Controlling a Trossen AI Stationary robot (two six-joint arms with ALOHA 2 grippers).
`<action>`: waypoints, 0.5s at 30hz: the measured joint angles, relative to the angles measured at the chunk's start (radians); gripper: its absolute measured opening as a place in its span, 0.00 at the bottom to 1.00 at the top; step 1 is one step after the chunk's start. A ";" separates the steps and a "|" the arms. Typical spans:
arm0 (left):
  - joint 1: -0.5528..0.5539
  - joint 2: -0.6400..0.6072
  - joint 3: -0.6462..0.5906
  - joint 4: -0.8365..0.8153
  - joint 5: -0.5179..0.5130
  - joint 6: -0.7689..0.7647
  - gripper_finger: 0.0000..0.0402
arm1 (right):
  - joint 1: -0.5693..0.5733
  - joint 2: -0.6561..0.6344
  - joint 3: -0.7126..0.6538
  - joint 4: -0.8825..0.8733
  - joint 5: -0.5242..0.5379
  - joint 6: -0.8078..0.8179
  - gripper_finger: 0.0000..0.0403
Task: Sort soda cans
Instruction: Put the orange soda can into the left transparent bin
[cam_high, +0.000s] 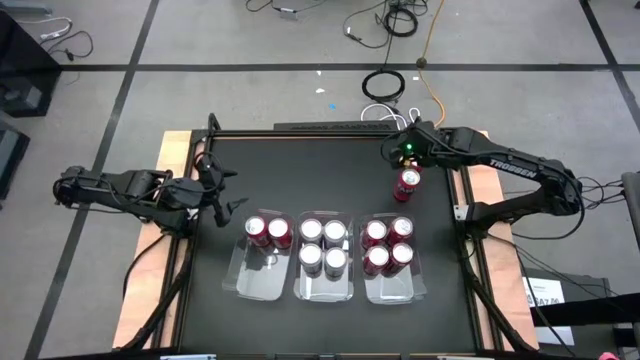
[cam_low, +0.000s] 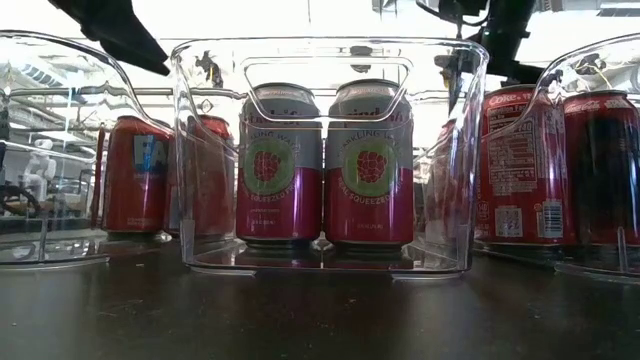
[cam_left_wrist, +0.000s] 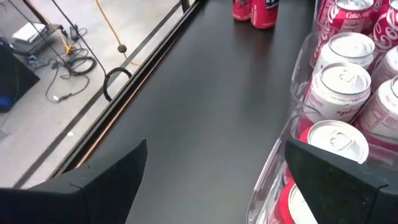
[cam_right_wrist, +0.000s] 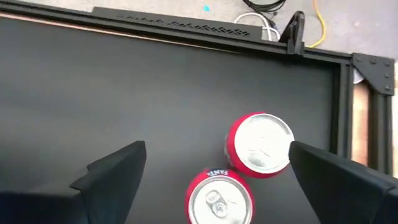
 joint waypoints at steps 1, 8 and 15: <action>0.000 0.000 0.000 0.000 0.000 0.014 0.97 | 0.000 0.000 0.000 -0.001 -0.020 0.000 0.98; 0.000 0.011 0.000 0.001 -0.029 0.019 0.97 | 0.000 0.024 -0.001 -0.097 -0.035 0.050 0.98; 0.000 0.016 0.000 0.000 -0.083 0.019 0.97 | 0.000 0.028 -0.001 -0.076 -0.023 0.157 0.99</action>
